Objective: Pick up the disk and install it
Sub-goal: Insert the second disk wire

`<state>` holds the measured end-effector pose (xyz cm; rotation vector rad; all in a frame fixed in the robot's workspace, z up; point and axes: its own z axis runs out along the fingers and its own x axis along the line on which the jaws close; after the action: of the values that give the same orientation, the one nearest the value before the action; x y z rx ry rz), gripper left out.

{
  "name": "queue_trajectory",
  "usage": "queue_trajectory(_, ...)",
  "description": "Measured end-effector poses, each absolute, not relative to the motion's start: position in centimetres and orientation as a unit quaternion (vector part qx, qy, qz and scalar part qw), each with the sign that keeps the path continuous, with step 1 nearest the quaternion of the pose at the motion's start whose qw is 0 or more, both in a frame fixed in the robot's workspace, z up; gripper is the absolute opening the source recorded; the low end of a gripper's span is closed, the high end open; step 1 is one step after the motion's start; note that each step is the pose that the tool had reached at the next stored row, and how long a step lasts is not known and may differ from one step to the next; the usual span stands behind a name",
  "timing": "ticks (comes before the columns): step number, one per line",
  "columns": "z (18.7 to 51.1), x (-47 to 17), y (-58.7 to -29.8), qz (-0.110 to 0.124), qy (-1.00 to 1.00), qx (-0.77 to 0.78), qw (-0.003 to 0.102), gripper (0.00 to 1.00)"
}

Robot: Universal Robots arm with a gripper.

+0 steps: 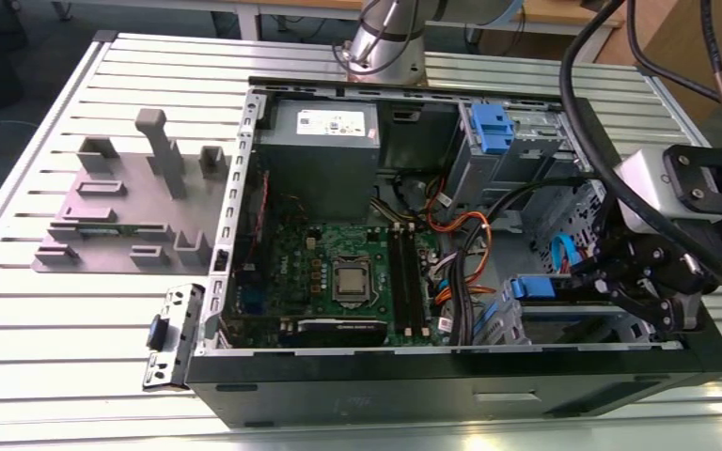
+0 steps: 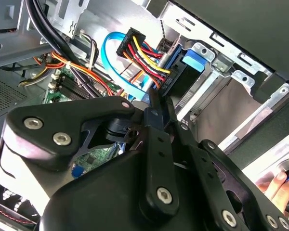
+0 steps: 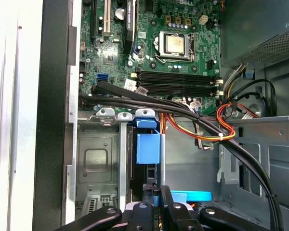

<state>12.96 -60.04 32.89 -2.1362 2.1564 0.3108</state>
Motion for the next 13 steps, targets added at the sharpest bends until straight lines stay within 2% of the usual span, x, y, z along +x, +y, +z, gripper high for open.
queue_trajectory(13,33.27,12.98,-60.03,0.102,0.706,-0.699,0.045,0.18)
